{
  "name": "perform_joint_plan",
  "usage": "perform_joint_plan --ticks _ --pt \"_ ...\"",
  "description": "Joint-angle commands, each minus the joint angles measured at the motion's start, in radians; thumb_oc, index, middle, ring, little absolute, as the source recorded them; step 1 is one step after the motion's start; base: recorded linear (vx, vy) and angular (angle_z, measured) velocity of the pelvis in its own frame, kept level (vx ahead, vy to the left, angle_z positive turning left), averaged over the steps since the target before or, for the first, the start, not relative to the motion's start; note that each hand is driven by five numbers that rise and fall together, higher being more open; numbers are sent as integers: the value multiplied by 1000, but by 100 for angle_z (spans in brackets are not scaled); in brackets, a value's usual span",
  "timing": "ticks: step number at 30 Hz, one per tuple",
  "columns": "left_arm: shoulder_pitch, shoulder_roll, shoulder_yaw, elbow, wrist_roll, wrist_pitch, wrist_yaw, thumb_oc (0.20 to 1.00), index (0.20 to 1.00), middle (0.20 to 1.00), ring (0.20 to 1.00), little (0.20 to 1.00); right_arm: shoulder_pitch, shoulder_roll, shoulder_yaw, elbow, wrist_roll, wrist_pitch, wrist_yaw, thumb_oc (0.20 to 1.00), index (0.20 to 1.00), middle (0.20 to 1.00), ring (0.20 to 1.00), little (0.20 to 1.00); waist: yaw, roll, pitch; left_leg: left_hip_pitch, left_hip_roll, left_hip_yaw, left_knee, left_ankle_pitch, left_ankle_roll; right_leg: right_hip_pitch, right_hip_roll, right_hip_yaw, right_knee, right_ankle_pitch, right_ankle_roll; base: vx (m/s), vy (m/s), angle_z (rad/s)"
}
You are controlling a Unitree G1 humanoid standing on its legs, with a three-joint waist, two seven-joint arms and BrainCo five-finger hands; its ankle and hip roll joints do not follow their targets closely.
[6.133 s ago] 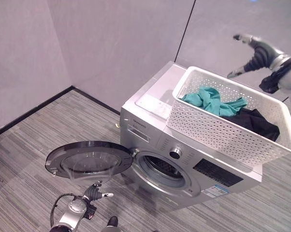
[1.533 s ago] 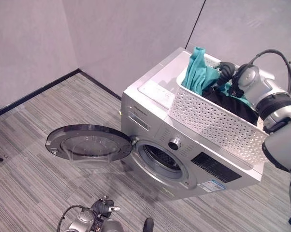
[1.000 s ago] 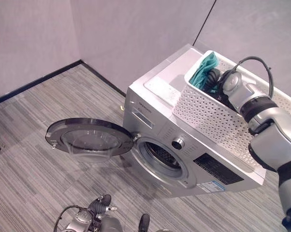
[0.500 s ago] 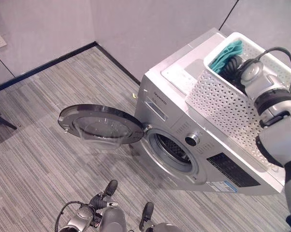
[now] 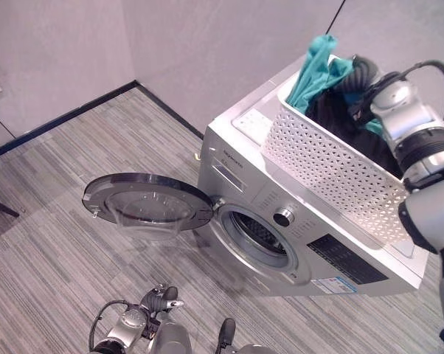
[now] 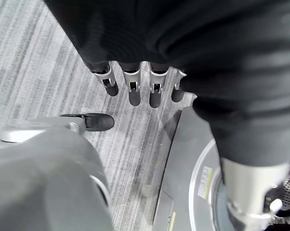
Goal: Grab the laundry basket,head to the washer,open it,put in the laundry and shut it.
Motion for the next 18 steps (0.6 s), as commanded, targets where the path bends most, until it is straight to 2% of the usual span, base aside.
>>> perform_joint_plan --ticks 1,3,14,18 --pt "-32 16 -41 70 9 -29 8 1000 1000 1000 1000 1000 -171 -58 -1 20 50 -64 -104 200 200 200 200 200 0 -44 -85 179 14 81 15 -217 78 -19 -82 67 1 -39 41 0 0 0" --pt "-31 15 -36 77 6 -28 18 1000 1000 1000 1000 1000 -183 -47 -17 14 37 -65 -141 200 200 200 200 200 -5 -40 -96 189 11 83 16 -221 80 -10 -84 69 1 -39 41 0 0 0" --pt "-23 0 -39 95 5 -26 25 1000 1000 1000 1000 1000 -175 -31 -5 69 -1 -52 -130 200 200 200 200 200 -13 -31 -109 206 3 85 13 -223 85 4 -90 69 1 -39 42 4 7 -2" --pt "-25 -7 -37 114 14 -26 34 1000 1000 1000 1000 1000 -175 -43 -20 67 -1 -59 -154 200 200 200 200 200 -17 -26 -109 209 3 85 10 -223 86 5 -91 69 1 -39 44 0 0 0"
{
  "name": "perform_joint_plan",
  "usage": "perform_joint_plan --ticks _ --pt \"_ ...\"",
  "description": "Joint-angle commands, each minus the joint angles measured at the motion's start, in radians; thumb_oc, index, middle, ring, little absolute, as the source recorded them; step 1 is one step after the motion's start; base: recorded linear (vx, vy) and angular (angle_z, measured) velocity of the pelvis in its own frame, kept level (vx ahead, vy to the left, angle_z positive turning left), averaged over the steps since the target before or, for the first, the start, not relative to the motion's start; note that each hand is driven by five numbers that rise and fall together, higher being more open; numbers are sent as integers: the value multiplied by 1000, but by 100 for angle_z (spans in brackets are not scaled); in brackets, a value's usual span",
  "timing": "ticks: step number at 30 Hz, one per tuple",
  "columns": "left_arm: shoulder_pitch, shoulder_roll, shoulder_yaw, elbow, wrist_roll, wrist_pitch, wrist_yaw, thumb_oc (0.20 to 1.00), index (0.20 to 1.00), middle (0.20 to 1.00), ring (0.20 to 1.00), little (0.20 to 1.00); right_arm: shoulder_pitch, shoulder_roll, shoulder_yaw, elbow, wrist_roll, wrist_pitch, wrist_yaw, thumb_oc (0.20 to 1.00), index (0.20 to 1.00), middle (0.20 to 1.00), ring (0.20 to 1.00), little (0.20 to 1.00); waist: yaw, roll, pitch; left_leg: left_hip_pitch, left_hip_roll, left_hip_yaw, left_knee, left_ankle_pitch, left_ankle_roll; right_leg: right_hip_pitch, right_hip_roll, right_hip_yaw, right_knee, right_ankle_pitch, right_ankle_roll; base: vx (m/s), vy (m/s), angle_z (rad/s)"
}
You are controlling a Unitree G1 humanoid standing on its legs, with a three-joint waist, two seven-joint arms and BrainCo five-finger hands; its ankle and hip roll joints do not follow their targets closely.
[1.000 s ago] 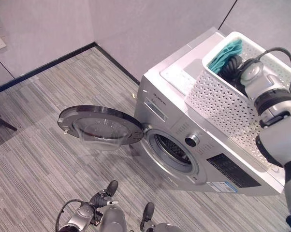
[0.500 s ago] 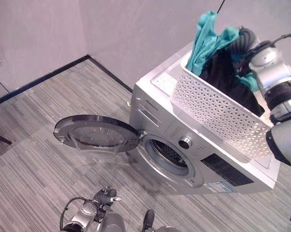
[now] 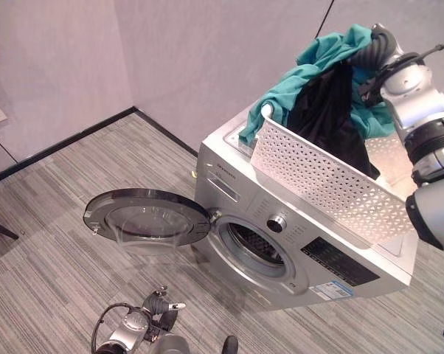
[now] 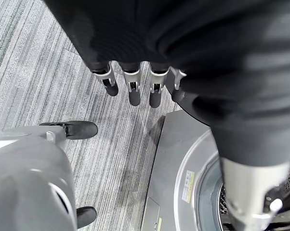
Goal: Grab the laundry basket,head to the washer,open it,put in the laundry and shut it.
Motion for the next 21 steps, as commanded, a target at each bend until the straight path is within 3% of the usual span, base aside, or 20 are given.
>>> perform_joint_plan --ticks 1,12,15,17,18,21 --pt "-41 3 -36 103 14 -25 21 1000 1000 1000 1000 1000 -152 -50 6 48 -10 -51 -73 200 200 200 200 200 3 -36 -30 183 9 71 9 -217 75 -15 -83 60 1 -36 43 -3 4 -3" --pt "-45 -19 -27 134 23 -21 49 1000 1000 1000 1000 1000 -182 -148 -92 -171 -36 -96 -259 200 200 200 200 200 -23 -14 -44 201 4 84 9 -227 80 -9 -87 77 2 -37 45 -3 3 -2" --pt "-46 -16 -23 132 19 -25 50 1000 1000 1000 1000 1000 -195 -163 -64 -160 -40 -91 -237 200 200 200 200 200 -28 -13 -51 206 3 91 9 -229 80 -6 -89 80 2 -37 45 -5 5 -2" --pt "-46 -15 -22 132 18 -28 45 1000 1000 1000 1000 1000 -201 -165 -26 -142 -33 -86 -189 200 200 200 200 200 -32 -15 -53 206 2 95 11 -227 79 -5 -90 83 3 -36 45 -15 6 -6" --pt "-43 -12 -21 129 19 -30 38 1000 1000 1000 1000 1000 -196 -169 34 -105 -42 -67 -110 200 200 200 200 200 -37 -20 -53 205 1 98 12 -224 78 -6 -92 82 5 -36 45 -42 0 -6" --pt "-37 -17 -23 132 30 -31 27 1000 1000 1000 1000 1000 -186 -165 82 -61 -78 -55 -55 200 200 200 200 200 -40 -19 -50 207 3 101 11 -223 75 -5 -93 80 9 -36 44 -3 -14 -7"
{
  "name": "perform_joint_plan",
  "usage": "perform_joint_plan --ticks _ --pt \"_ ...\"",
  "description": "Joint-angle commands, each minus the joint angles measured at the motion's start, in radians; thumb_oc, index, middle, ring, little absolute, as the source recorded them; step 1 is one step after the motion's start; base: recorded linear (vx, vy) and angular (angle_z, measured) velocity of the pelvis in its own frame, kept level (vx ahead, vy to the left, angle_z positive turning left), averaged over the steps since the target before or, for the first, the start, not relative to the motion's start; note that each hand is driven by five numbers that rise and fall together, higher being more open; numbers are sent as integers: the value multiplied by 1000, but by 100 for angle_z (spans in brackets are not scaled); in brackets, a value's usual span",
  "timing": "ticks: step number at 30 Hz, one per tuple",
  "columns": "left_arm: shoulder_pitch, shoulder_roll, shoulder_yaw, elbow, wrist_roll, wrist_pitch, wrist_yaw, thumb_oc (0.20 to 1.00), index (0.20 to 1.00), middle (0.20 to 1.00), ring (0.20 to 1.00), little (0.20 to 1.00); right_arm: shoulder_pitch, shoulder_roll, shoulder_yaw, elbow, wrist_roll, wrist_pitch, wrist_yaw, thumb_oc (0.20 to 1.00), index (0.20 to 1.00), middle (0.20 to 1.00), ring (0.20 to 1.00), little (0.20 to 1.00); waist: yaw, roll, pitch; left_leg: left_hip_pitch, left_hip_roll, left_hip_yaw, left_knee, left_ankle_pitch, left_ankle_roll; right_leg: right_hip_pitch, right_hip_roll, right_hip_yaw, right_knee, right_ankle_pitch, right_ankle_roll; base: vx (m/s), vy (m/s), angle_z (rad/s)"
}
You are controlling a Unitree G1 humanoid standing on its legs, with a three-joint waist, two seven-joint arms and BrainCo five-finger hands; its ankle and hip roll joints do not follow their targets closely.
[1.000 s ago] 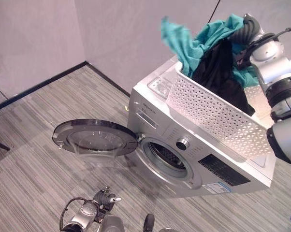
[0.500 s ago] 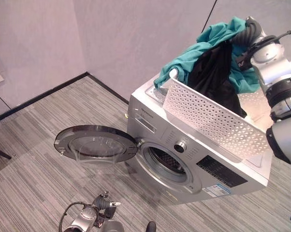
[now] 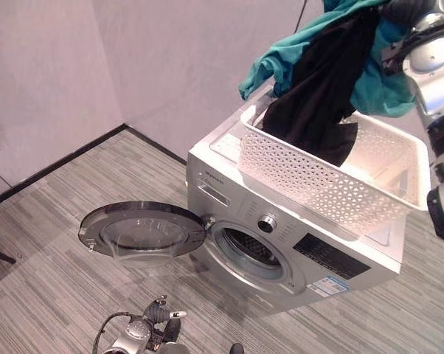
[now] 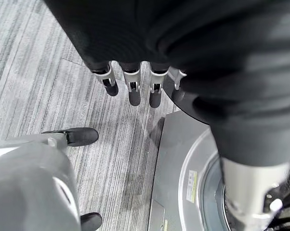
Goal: Grab the laundry basket,head to the washer,open it,put in the laundry and shut it.
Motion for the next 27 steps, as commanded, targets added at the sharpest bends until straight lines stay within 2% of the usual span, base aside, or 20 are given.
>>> perform_joint_plan --ticks 1,8,15,18,20,22,23,24,25,27 --pt "-56 14 -25 99 29 -27 -4 1000 1000 1000 1000 1000 -131 -75 2 59 -50 -6 45 200 200 200 200 200 15 -51 -26 173 4 72 10 -214 65 -27 -85 54 11 -34 44 0 0 0" --pt "-35 4 -17 119 40 -26 -10 1000 1000 1000 1000 1000 -55 -81 -37 61 -75 -4 63 200 200 200 200 200 1 -35 -15 178 5 92 6 -213 68 -32 -85 72 4 -25 47 -5 -9 -2" --pt "-27 3 -22 99 39 -29 -21 1000 1000 1000 1000 1000 2 -61 6 54 -113 -3 140 200 200 200 200 200 -5 -19 1 178 5 106 5 -208 68 -41 -85 85 2 -20 49 -4 -8 -9" --pt "-19 2 -30 70 46 -32 -36 1000 1000 1000 1000 1000 55 -57 104 49 -206 9 233 200 200 200 200 200 0 -19 5 173 7 107 5 -206 66 -42 -85 81 1 -24 47 0 0 0" --pt "-17 2 -35 65 49 -32 -39 1000 1000 1000 1000 1000 63 -57 116 52 -222 10 242 200 200 200 200 200 1 -18 6 173 7 105 5 -205 66 -41 -85 80 1 -25 47 0 0 0" --pt "-28 -3 -48 65 58 -30 -42 1000 1000 1000 1000 1000 111 -14 99 111 -265 20 252 200 200 200 200 200 8 -16 14 171 7 100 5 -203 66 -38 -85 77 1 -25 44 0 0 0" --pt "-31 -4 -51 69 62 -28 -43 1000 1000 1000 1000 1000 118 -2 94 125 -278 22 250 470 470 470 470 470 10 -16 16 171 6 98 5 -203 66 -37 -85 77 1 -26 44 0 0 0" --pt "-32 -5 -54 70 63 -26 -44 1000 1000 1000 1000 1000 122 8 92 139 -292 24 249 598 598 598 598 598 13 -15 19 171 6 96 5 -202 66 -36 -85 75 1 -27 44 0 0 0" --pt "-34 -7 -56 71 65 -24 -45 1000 1000 1000 1000 1000 128 18 83 153 -302 27 246 1000 1000 1000 1000 1000 16 -14 22 169 6 94 5 -201 66 -36 -85 73 1 -28 44 0 0 0" --pt "-34 -7 -56 74 67 -24 -45 1000 1000 1000 1000 1000 127 24 72 161 -302 30 241 1000 1000 1000 1000 1000 18 -15 23 167 6 92 5 -200 66 -36 -85 69 1 -28 43 0 0 0"
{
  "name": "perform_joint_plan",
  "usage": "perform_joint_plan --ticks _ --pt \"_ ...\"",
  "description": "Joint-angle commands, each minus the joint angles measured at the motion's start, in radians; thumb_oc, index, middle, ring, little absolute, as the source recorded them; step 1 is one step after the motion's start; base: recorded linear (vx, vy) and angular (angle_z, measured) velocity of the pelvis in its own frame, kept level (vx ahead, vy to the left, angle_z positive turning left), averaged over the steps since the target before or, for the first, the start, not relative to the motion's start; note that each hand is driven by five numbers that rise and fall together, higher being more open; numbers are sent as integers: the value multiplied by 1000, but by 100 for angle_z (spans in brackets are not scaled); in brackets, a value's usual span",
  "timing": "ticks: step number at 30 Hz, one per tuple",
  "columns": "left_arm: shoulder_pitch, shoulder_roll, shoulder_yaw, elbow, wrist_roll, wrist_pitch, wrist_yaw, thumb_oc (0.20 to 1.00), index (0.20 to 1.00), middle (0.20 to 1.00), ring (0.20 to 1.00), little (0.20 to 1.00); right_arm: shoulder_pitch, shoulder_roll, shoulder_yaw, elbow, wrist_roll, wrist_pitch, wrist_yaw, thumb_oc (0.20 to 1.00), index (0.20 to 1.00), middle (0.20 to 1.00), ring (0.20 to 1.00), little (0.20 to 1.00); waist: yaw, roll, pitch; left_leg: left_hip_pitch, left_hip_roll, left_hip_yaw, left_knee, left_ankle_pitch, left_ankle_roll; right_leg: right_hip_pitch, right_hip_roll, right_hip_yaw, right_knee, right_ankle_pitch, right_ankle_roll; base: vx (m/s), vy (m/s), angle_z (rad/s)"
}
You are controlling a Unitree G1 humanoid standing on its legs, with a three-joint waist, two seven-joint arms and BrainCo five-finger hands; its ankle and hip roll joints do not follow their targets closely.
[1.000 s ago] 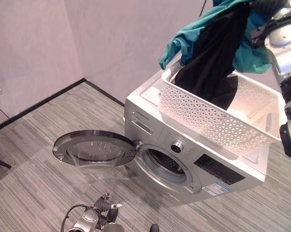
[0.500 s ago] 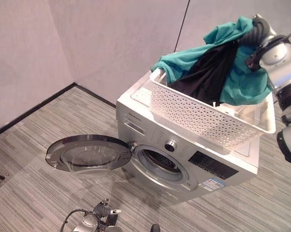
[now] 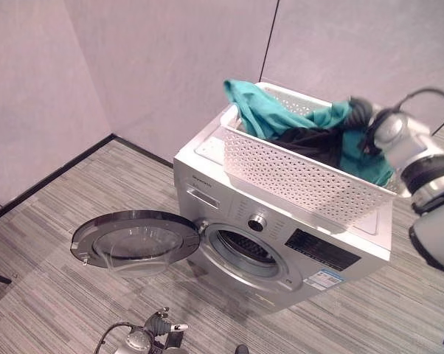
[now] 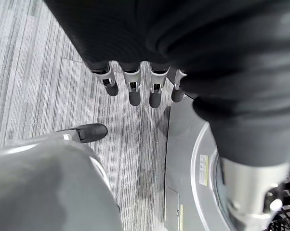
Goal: Grab the laundry basket,head to the washer,open it,put in the laundry and shut it.
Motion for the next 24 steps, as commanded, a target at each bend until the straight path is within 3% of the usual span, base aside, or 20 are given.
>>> perform_joint_plan --ticks 1,7,16,24 --pt "-77 11 -44 51 29 -19 -4 1000 1000 1000 1000 1000 -142 -40 -21 68 -23 -3 -29 1000 1000 1000 1000 1000 44 -53 33 153 5 56 5 -194 59 -32 -82 35 9 -31 40 0 0 0" --pt "-74 14 -44 54 32 -20 -5 1000 1000 1000 1000 1000 -159 -52 -31 105 -17 -2 -31 1000 1000 1000 1000 1000 52 -59 36 144 5 50 5 -191 57 -33 -82 25 9 -30 40 0 0 0" --pt "-73 17 -61 37 44 -21 -22 1000 1000 1000 1000 1000 -181 -154 37 123 -45 -4 9 1000 1000 1000 1000 1000 55 -76 38 139 12 49 5 -191 51 -36 -80 15 9 -30 41 0 0 0" --pt "-68 23 -75 8 54 -21 -37 1000 1000 1000 1000 1000 -148 -205 91 100 -88 -4 65 1000 1000 1000 1000 1000 57 -67 50 131 14 51 5 -186 47 -41 -80 9 9 -33 42 0 0 0"
